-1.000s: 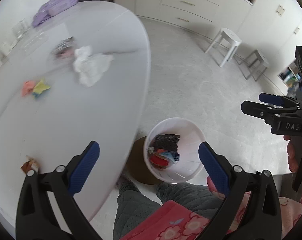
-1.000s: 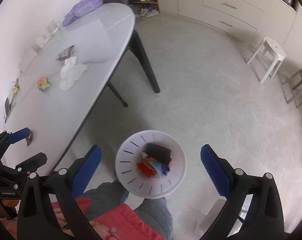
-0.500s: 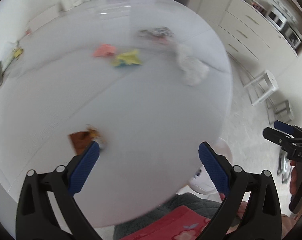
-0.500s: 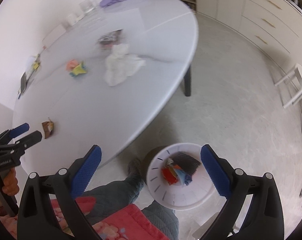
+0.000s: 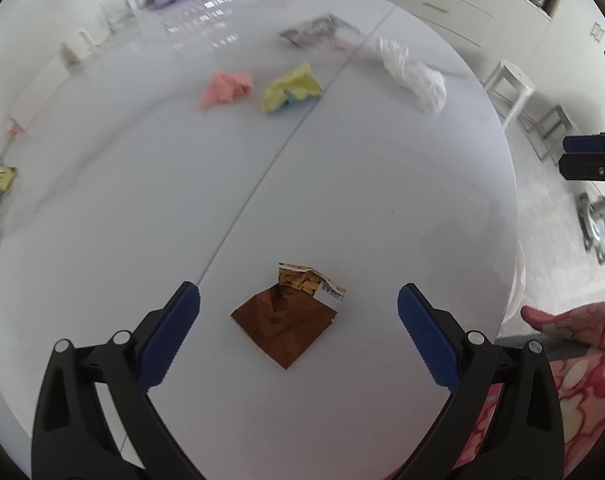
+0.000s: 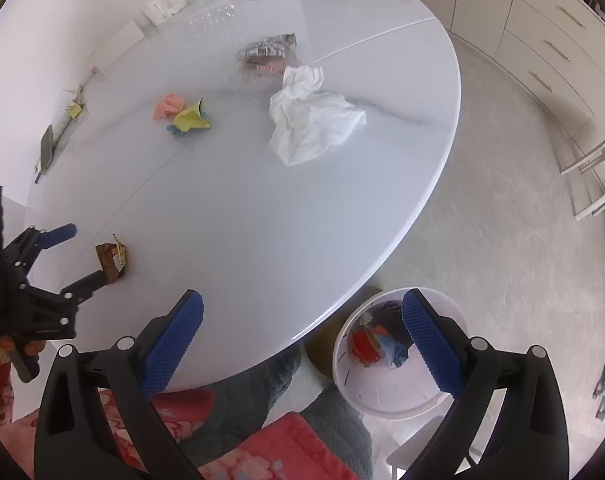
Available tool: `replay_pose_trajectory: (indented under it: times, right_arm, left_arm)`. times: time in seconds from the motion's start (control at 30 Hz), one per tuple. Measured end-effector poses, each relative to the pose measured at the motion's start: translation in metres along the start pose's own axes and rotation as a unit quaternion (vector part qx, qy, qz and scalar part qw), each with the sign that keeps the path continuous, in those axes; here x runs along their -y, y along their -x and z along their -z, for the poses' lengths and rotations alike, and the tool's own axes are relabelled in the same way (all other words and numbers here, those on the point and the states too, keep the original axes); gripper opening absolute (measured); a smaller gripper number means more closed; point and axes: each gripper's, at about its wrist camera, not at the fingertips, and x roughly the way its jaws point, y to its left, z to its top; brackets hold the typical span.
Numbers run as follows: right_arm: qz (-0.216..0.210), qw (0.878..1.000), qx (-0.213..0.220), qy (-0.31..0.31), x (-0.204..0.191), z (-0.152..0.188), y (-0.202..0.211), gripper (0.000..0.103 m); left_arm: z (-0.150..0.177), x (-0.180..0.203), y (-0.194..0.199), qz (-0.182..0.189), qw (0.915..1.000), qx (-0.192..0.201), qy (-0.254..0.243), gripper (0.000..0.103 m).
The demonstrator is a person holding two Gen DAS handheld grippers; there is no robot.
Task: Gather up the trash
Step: 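Grasp the brown foil packet with the left tool while the right tool grasps the white tissue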
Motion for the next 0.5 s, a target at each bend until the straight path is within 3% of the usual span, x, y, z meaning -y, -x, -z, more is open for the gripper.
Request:
replay_pose_trajectory:
  times: [0.1, 0.27, 0.5]
  right_arm:
    - [0.008, 1.0, -0.006, -0.005, -0.005, -0.001, -0.004, 0.099]
    - [0.015, 1.0, -0.005, -0.021, -0.005, -0.005, -0.005, 0.099]
    - [0.02, 0.999, -0.007, -0.033, 0.0, -0.008, -0.007, 0.099]
  left_arm:
    - [0.0, -0.002, -0.015, 0.015, 0.9998, -0.01, -0.007, 0.094]
    - [0.005, -0.002, -0.029, 0.017, 0.9995, -0.018, -0.018, 0.083]
    - [0.008, 0.0, -0.032, 0.009, 0.9999, -0.007, -0.013, 0.047]
